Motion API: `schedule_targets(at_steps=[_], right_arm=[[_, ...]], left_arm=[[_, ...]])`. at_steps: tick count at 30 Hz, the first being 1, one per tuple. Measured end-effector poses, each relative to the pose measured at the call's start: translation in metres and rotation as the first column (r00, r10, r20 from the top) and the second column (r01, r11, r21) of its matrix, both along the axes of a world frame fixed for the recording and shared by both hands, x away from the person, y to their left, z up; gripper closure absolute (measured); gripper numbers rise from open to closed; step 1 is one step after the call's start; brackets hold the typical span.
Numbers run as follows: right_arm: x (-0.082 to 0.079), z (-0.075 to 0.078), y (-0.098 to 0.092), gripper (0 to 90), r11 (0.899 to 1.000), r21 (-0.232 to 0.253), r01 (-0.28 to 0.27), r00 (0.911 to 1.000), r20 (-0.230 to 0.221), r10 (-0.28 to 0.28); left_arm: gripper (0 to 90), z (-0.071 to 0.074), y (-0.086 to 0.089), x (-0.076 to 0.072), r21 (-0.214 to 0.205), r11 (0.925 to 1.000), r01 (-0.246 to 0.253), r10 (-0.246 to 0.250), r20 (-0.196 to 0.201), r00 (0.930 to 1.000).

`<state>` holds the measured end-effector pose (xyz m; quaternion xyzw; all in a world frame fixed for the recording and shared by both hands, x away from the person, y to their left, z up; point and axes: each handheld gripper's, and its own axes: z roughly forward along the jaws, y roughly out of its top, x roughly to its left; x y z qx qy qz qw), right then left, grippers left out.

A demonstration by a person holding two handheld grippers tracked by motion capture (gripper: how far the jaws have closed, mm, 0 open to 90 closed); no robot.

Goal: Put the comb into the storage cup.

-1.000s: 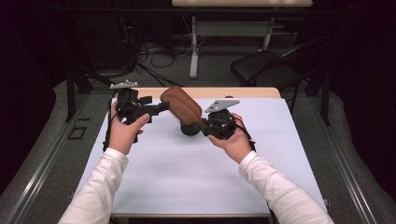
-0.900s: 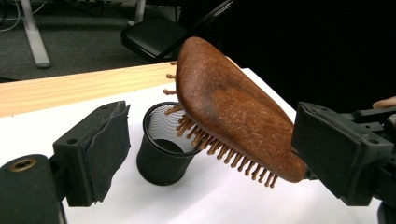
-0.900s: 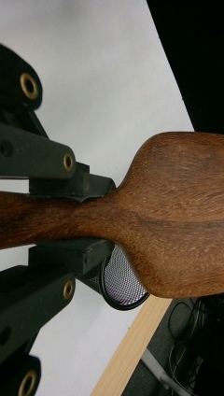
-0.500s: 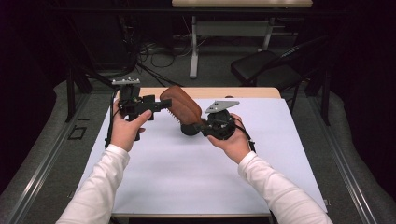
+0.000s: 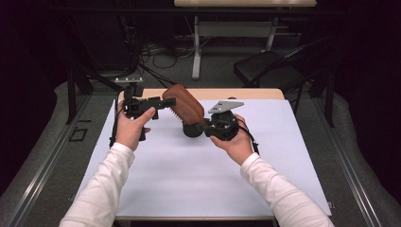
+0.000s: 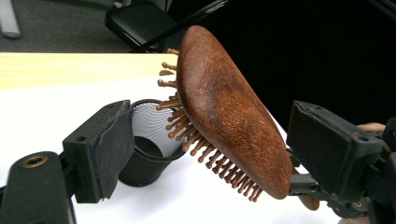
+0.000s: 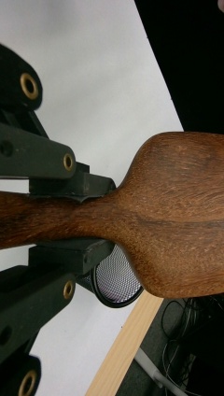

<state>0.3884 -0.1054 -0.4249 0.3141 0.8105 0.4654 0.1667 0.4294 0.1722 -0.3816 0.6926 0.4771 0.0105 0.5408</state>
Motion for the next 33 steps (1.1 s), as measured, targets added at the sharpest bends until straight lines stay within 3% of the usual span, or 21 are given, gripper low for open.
schedule_targets(at_steps=[9,33], right_arm=[[-0.001,0.0,-0.001,71.9,1.0,0.012,0.001,0.9999,0.013,-0.001],[-0.007,0.001,0.004,71.9,0.999,0.036,-0.018,0.9988,0.046,0.017]], left_arm=[[15.1,-0.003,-0.005,0.003,-0.018,0.9998,0.008,-0.008,-0.026,0.9996],[15.3,-0.008,-0.022,0.006,-0.03,0.9987,0.042,-0.043,-0.04,0.9983]])
